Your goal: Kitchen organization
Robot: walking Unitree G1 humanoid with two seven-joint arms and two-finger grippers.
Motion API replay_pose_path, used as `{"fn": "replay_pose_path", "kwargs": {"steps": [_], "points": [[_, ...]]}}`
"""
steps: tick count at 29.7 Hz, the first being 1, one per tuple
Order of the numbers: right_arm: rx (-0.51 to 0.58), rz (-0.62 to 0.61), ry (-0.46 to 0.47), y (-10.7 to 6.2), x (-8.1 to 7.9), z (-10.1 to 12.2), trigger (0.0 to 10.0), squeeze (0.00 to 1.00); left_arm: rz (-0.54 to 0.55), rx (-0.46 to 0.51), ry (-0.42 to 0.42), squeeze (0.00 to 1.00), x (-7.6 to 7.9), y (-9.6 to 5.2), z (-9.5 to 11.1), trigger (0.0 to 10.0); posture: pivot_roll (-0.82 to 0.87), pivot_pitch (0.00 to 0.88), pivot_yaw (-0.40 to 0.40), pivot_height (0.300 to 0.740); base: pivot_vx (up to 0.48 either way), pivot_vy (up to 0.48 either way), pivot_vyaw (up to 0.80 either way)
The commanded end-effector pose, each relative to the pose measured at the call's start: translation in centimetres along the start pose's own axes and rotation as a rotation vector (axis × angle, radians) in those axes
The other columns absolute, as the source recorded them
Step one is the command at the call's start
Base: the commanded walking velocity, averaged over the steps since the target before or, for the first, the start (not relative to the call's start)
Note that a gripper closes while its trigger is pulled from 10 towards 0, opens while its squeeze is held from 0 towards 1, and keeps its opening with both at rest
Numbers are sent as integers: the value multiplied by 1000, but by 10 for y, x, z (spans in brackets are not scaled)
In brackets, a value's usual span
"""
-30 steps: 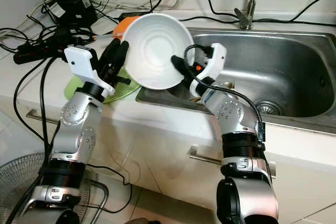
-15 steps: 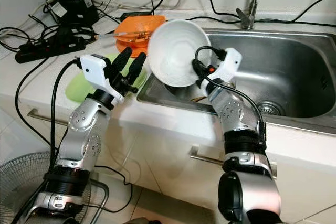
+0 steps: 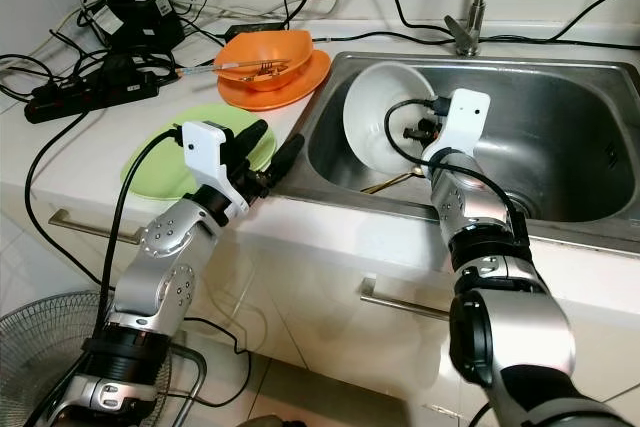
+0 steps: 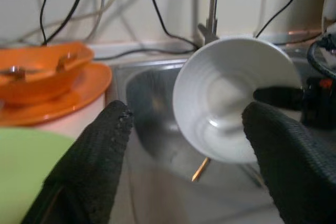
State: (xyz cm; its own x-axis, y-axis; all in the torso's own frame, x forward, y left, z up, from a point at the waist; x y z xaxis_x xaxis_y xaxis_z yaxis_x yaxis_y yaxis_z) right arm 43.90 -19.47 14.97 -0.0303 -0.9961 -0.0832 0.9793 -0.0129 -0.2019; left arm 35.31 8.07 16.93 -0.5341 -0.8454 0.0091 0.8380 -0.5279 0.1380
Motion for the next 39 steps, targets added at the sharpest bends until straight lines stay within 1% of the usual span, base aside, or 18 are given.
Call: {"fn": "replay_pose_path", "kwargs": {"steps": [1, 7, 16, 17, 18, 19, 20, 21, 22, 23, 25, 26, 29, 32, 33, 34, 35, 39], "points": [[50, 38, -78, 2, -9, 18, 0, 0, -26, -18, -1, 1000, 0, -3, 2, 10000, 12, 0, 138, 740, 0, 0, 0], [-46, 34, -224, 1, 6, 4, 0, 0, -86, -92, -14, 1000, 7, -8, -5, 10000, 15, 0, 131, 740, 0, 0, 0], [-169, 148, -333, -2, -4, -21, 0, 0, -147, -141, -27, 1000, 20, -10, -10, 10000, 15, 0, 133, 740, 0, 0, 0], [-185, 177, -359, -2, -7, -24, 0, 0, -159, -145, -29, 831, 22, -10, -9, 10000, 15, 0, 134, 740, 0, 0, 0], [-185, 177, -359, -2, -7, -24, 0, 0, -159, -145, -29, 831, 22, -10, -9, 10000, 15, 0, 134, 740, 0, 0, 0], [-200, 201, -382, -3, -10, -27, 2314, 0, -161, -146, -33, 686, 22, -10, -8, 10000, 18, 0, 134, 740, 0, 0, 0], [-208, 210, -394, -3, -11, -29, 4980, 0, -163, -148, -35, 682, 22, -10, -8, 10000, 19, 0, 135, 740, 0, 0, 0], [-215, 217, -403, -4, -12, -30, 9294, 0, -165, -152, -36, 671, 23, -10, -8, 10000, 19, 0, 135, 740, 0, 0, 0], [-220, 220, -408, -4, -12, -31, 10000, 0, -167, -154, -36, 643, 23, -10, -8, 10000, 19, 0, 136, 740, 0, 0, 0], [-227, 227, -413, -4, -12, -33, 10000, 0, -168, -157, -36, 227, 23, -11, -8, 10000, 18, 0, 137, 740, 0, 0, 0], [-236, 236, -417, -5, -13, -35, 10000, 0, -171, -160, -36, 227, 23, -11, -8, 10000, 18, 0, 137, 740, 0, 0, 0], [-250, 250, -425, -6, -14, -38, 10000, 0, -179, -165, -32, 0, 25, -11, -8, 10000, 18, 0, 137, 740, 0, 0, 0], [-263, 268, -429, -6, -15, -40, 10000, 0, -186, -171, -27, 0, 26, -12, -9, 10000, 18, 0, 137, 740, 0, 0, 0], [-286, 308, -433, -8, -18, -45, 10000, 82, -194, -177, -26, 0, 28, -12, -9, 10000, 19, 0, 136, 740, 0, 0, 0], [-291, 317, -437, -9, -19, -46, 10000, 439, -196, -177, -26, 0, 28, -12, -9, 10000, 20, 0, 136, 740, 0, 0, 0], [-291, 317, -437, -9, -19, -46, 10000, 439, -196, -177, -26, 0, 28, -12, -9, 10000, 20, 0, 136, 740, 0, 0, 0], [-295, 322, -441, -9, -19, -46, 10000, 588, -198, -178, -26, 0, 29, -12, -9, 10000, 20, 0, 136, 740, 0, 0, 0], [-319, 346, -453, -11, -20, -52, 10000, 667, -201, -189, -24, 0, 29, -14, -11, 10000, 24, 0, 135, 740, 0, 0, 0]]}}
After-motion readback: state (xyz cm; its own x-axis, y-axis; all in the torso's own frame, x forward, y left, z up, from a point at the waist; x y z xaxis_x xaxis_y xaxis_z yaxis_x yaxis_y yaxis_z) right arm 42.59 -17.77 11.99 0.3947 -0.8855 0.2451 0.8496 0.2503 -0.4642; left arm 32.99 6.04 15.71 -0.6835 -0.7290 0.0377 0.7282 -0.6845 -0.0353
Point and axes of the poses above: a point about 5 cm out from each wrist's last joint towards the gripper, its own y axis pointing out of the wrist towards the gripper, its own z axis along the axis of the wrist's last joint, x = y × z, the point moved 4 cm from there along y, pointing out of the wrist towards the gripper, and after that the axes turned 4 degrees about y, right-handed, at the moved point
